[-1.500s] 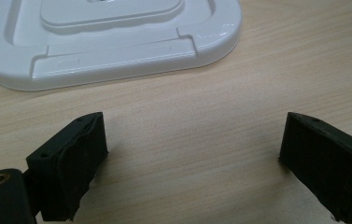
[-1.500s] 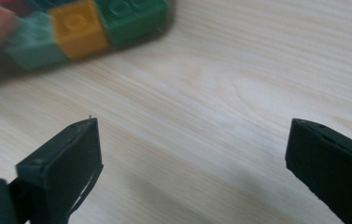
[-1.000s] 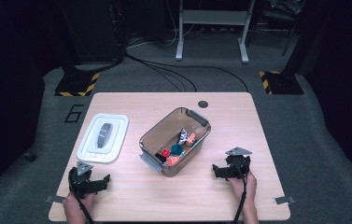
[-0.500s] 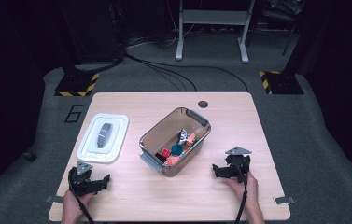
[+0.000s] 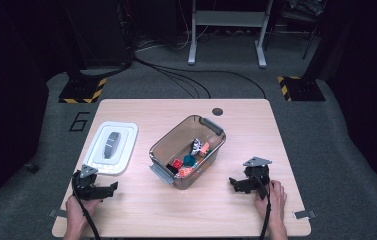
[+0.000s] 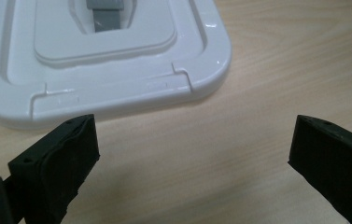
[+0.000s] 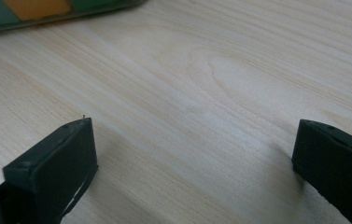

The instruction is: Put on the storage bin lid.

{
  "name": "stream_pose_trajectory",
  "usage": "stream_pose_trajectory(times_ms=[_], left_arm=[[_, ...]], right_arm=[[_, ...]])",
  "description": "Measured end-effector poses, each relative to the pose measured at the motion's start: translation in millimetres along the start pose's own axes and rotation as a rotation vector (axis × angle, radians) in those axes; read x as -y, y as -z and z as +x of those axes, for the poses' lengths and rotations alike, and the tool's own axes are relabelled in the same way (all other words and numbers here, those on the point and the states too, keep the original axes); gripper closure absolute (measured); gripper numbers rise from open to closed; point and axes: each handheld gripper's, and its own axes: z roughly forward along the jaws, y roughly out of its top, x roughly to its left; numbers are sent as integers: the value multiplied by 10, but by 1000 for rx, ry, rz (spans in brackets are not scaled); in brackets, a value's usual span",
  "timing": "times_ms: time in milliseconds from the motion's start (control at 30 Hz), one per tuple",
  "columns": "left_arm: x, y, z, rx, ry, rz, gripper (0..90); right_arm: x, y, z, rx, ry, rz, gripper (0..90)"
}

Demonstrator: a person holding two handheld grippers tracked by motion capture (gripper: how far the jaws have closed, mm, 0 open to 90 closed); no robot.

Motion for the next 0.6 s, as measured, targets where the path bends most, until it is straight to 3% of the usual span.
stream_pose_trajectory(times_ms=[167,333,467,533,600], left_arm=[[-158,-45,56,-2,-2,-2,40],[-292,-113,153,-8,22,-9,19],[-410,-194,233,-25,42,-14,3],[-463,-225,266,-38,32,-9,3],[-533,-277,313,-48,57,-18,3]], right_arm=[[0,0,0,0,0,0,0],[-10,-12,-4,-3,3,-1,0],[-13,-13,-6,-4,7,-1,0],[-14,-13,-7,-4,7,0,0],[-15,-14,-9,-6,8,0,0]])
